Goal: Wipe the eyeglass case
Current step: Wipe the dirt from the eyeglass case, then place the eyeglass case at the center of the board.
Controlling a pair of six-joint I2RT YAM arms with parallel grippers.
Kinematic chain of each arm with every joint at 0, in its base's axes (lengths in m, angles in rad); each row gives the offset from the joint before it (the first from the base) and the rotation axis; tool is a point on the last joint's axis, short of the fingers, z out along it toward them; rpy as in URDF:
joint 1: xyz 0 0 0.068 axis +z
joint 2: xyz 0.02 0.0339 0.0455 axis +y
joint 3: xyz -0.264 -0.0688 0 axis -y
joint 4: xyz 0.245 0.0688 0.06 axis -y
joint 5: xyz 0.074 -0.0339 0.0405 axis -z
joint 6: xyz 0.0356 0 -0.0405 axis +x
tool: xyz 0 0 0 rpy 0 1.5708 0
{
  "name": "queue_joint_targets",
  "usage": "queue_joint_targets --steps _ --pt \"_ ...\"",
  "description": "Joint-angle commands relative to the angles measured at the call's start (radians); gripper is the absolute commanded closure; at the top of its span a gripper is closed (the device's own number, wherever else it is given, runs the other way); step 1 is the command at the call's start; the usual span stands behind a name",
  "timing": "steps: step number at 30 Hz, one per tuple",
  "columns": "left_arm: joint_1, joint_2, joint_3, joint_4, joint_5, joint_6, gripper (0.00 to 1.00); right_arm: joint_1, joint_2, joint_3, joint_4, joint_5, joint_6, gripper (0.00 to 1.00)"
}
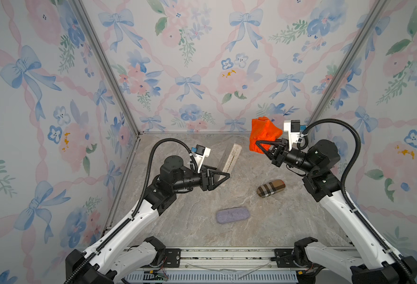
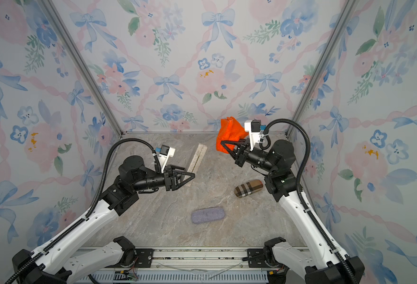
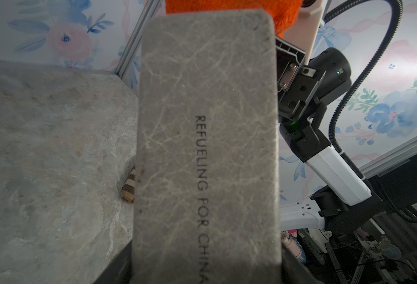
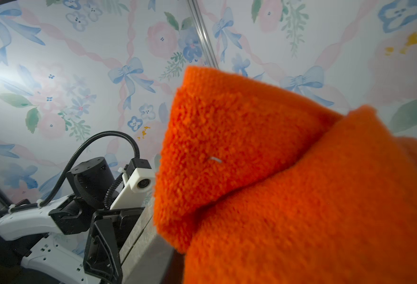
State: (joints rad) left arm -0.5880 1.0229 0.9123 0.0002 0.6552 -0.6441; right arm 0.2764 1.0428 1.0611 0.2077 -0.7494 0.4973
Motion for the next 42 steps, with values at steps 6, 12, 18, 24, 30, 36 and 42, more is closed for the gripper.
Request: queue_joint_targets --steps 6,12,18,24,30,36,42 --pt "0.003 0.191 0.048 -0.138 -0.256 0.13 0.84 -0.012 -0.097 -0.163 -0.165 0.097 0.025 1.0" --pt "-0.052 0.331 0.072 -0.21 -0.559 0.079 0.81 0.034 -0.057 -0.18 -0.223 0.114 0.001 1.0" --pt "-0.1 0.458 0.086 -0.259 -0.748 -0.039 0.81 0.044 -0.058 -0.167 -0.309 0.127 -0.046 1.0" --pt "-0.123 0.562 0.113 -0.279 -0.82 -0.115 0.78 0.044 -0.068 -0.17 -0.36 0.133 -0.071 1.0" --pt "-0.139 0.635 0.105 -0.278 -0.821 -0.185 0.7 0.044 -0.071 -0.209 -0.347 0.14 -0.066 1.0" --pt "-0.174 0.684 0.114 -0.278 -0.821 -0.224 0.66 0.029 -0.068 -0.231 -0.323 0.102 -0.039 1.0" --pt "-0.181 0.692 0.103 -0.278 -0.813 -0.262 0.46 0.02 -0.083 -0.23 -0.348 0.095 -0.046 1.0"
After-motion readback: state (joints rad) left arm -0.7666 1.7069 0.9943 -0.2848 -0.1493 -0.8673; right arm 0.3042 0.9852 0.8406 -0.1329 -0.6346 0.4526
